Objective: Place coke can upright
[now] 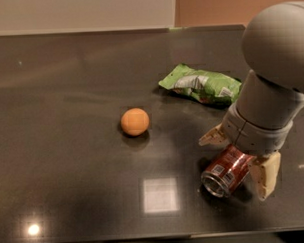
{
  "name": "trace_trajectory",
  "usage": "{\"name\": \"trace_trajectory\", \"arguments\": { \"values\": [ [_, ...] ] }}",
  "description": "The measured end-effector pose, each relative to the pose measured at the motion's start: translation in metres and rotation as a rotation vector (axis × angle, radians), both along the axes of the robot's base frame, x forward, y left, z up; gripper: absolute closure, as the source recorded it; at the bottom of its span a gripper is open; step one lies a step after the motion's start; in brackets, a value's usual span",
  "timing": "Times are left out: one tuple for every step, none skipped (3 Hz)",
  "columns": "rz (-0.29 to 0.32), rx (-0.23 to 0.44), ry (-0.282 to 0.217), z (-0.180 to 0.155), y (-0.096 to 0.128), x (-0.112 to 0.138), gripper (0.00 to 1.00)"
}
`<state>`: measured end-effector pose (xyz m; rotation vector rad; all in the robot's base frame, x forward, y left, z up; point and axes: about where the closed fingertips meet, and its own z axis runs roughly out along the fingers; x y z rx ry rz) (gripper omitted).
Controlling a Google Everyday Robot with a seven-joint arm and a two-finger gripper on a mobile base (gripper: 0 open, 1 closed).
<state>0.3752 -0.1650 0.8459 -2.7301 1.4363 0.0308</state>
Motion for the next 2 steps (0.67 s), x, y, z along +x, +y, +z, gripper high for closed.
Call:
{"name": "trace_trajectory", "arguments": {
  "values": [
    [0.03, -0.014, 0.022, -0.0029, 0.001, -0.0013, 0.4],
    [0.035, -0.02, 0.037, -0.0011, 0.0008, 0.0004, 0.64]
  ]
}}
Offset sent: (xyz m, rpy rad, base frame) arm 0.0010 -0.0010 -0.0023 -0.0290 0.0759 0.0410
